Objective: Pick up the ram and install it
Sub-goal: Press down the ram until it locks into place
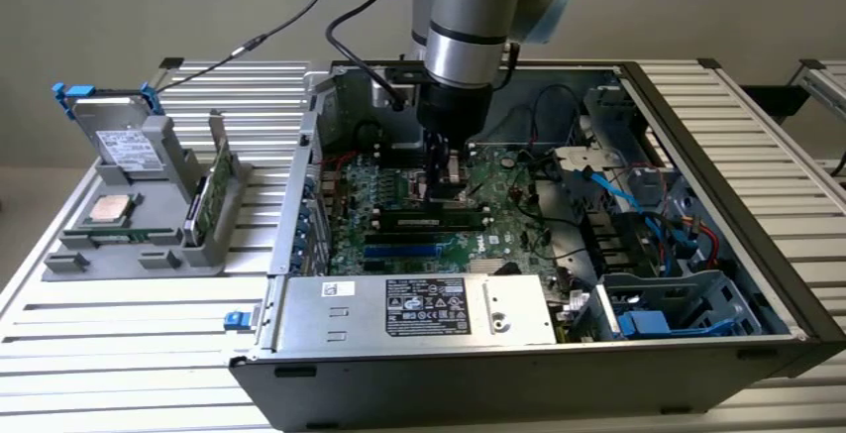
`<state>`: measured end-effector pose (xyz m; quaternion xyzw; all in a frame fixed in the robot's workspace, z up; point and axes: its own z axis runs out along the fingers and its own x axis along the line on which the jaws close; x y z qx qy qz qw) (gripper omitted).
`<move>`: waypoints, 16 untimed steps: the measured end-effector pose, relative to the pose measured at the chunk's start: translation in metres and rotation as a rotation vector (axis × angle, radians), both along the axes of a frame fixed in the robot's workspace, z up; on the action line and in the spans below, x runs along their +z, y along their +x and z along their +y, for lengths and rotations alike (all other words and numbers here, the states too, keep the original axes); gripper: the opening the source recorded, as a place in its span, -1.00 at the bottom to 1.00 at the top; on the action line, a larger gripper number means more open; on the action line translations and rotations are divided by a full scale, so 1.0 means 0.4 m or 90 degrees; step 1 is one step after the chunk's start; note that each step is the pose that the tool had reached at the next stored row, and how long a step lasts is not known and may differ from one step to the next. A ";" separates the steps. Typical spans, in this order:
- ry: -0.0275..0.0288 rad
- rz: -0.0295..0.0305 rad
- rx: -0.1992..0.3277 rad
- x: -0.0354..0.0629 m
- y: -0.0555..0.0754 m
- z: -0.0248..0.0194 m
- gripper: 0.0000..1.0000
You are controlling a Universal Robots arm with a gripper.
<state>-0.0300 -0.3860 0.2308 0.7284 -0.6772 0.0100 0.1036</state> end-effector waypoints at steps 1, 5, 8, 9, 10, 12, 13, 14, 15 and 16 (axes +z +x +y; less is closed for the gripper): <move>0.0000 -0.0001 0.000 0.000 -0.005 0.000 -0.80; 0.0000 -0.0009 -0.001 -0.001 -0.018 0.001 -0.80; 0.0000 -0.0022 0.000 -0.008 -0.019 0.001 -0.80; -0.0001 -0.0023 0.000 -0.010 -0.019 0.001 -0.80; -0.0003 -0.0023 -0.001 -0.012 -0.019 0.001 -0.80; -0.0003 -0.0022 -0.001 -0.015 -0.020 0.001 -0.80; -0.0003 -0.0023 -0.001 -0.016 -0.020 0.001 -0.80; -0.0003 -0.0023 -0.001 -0.018 -0.020 0.001 -0.80; -0.0001 -0.0024 -0.001 -0.019 -0.020 0.002 -0.80; -0.0002 -0.0024 -0.001 -0.020 -0.020 0.002 -0.80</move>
